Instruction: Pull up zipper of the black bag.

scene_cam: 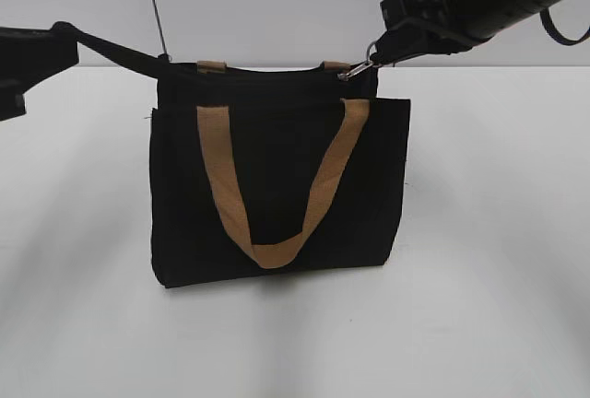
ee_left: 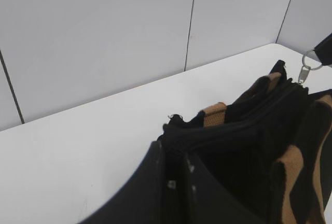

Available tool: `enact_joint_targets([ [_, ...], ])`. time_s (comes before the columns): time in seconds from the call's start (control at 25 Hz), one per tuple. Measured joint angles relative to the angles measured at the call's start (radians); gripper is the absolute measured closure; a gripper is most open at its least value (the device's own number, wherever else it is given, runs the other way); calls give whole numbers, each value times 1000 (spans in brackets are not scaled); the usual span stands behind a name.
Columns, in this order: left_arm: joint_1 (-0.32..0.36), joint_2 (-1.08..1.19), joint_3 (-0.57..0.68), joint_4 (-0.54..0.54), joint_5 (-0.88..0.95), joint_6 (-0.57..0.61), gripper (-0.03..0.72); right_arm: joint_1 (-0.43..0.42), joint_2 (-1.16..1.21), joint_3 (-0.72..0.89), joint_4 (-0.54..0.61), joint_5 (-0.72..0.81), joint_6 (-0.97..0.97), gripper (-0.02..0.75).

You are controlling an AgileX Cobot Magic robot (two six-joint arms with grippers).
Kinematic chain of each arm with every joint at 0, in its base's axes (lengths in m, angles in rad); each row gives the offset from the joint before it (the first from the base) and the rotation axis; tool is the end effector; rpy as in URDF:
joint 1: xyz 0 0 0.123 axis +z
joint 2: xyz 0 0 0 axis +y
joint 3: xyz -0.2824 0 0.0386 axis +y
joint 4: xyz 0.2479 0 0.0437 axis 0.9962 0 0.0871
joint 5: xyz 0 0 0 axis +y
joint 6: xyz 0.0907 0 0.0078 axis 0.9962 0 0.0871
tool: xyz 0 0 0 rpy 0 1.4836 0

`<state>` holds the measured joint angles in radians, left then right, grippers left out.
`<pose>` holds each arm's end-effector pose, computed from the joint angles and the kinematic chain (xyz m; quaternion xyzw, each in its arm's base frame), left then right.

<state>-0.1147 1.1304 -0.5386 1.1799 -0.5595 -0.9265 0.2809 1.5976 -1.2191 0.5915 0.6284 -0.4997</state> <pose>0.2146 -0.0696 0.2716 0.2693 0.7375 -0.1792 0.5929 0.3283 0.1258 0.2895 -0.1889 0.9023 0.2029 0.3301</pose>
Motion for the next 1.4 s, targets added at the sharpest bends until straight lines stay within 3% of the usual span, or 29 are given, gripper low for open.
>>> enact_joint_targets([
  [0.16, 0, 0, 0, 0, -11, 0, 668, 0, 0, 0, 19, 0, 4, 731],
  [0.24, 0, 0, 0, 0, -18, 0, 668, 0, 0, 0, 25, 0, 5, 689],
  [0.36, 0, 0, 0, 0, -19, 0, 668, -2, 0, 0, 28, 0, 5, 538],
  [0.48, 0, 0, 0, 0, -19, 0, 668, -3, -2, 0, 29, 12, 9, 322],
  [0.6, 0, 0, 0, 0, -18, 0, 668, -3, -17, 0, 29, 33, 9, 194],
  [0.76, 0, 0, 0, 0, -17, 0, 638, -3, -46, 0, 24, 54, 11, 159],
  [0.84, 0, 0, 0, 0, -17, -2, 559, -5, -64, 0, 6, 68, 12, 156],
  [1.04, 0, -5, 0, 1, 28, -54, 271, -6, -100, 0, -42, 90, 12, 156],
  [1.12, 0, -24, 0, 2, 119, -68, 216, -6, -109, 0, -49, 94, 12, 155],
  [1.24, 0, -56, 0, -19, 339, -76, 192, -6, -118, 0, -52, 97, 12, 155],
  [1.4, 0, -69, 0, -192, 702, -78, 185, -6, -119, 0, -54, 111, 12, 155],
])
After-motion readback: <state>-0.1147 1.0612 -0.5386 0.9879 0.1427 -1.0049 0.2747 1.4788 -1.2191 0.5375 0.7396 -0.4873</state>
